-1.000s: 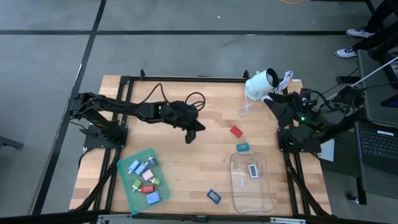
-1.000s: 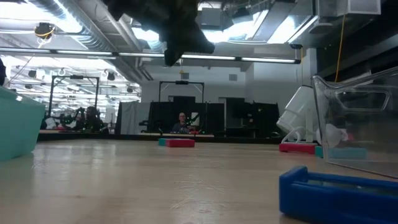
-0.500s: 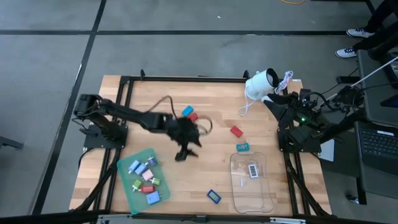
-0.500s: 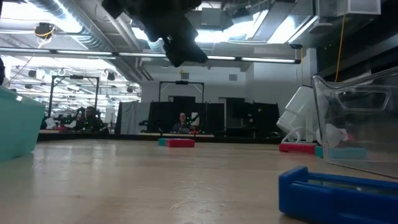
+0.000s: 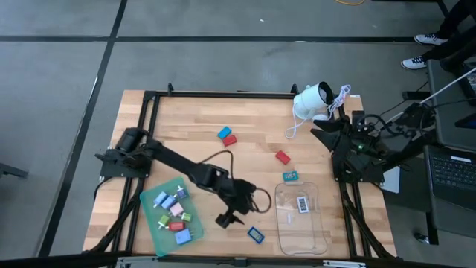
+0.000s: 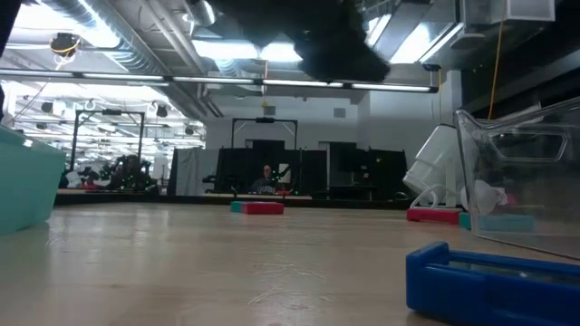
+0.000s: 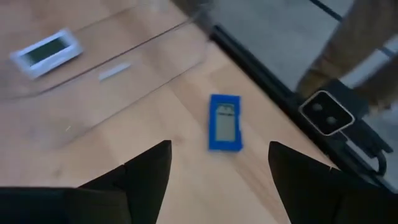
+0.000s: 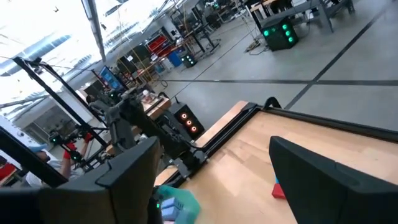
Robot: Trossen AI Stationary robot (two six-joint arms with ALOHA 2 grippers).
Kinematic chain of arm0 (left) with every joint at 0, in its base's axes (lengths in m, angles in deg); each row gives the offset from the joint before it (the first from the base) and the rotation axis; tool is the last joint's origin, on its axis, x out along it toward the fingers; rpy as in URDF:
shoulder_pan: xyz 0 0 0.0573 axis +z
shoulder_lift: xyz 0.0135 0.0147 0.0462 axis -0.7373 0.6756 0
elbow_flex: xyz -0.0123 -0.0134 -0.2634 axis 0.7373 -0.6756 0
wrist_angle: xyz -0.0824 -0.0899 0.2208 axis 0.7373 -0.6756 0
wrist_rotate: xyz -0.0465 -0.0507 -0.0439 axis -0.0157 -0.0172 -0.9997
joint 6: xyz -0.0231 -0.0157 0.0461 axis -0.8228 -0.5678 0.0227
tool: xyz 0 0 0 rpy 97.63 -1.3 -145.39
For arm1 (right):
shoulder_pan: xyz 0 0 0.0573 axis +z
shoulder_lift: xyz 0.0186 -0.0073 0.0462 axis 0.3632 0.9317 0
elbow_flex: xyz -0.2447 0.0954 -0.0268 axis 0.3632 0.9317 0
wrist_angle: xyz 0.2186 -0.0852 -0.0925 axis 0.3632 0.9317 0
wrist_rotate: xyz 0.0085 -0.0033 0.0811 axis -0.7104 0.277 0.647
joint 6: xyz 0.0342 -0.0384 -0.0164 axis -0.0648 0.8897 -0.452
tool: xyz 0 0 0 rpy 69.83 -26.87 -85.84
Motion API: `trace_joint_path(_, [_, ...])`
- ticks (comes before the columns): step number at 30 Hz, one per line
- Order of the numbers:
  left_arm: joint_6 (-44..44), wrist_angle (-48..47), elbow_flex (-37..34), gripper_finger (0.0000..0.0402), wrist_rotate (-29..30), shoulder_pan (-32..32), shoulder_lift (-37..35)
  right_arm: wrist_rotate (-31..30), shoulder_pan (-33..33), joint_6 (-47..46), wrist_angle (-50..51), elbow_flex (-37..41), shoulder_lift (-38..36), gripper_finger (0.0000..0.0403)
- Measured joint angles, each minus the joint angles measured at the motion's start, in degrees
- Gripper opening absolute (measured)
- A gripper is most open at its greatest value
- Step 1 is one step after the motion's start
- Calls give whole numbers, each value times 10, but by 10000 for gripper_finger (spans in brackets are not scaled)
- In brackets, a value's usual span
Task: Pick & Place Office items
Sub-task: Put the blue digital clock into the transparent bin
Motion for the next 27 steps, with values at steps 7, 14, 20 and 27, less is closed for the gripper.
trace_joint_path(7, [36,-4,57,263,23,-8,66,10,0,-16,-2,0,4,306])
trace_joint_path(14, [17,-8,98,263,28,-19,124,15,0,-23,-4,0,16,306])
trace_joint_path(20, [6,-6,103,263,28,-38,132,15,0,-25,-7,0,29,306])
trace_joint_path(27, [-12,-9,103,263,68,-50,142,15,0,-34,-8,0,48,306])
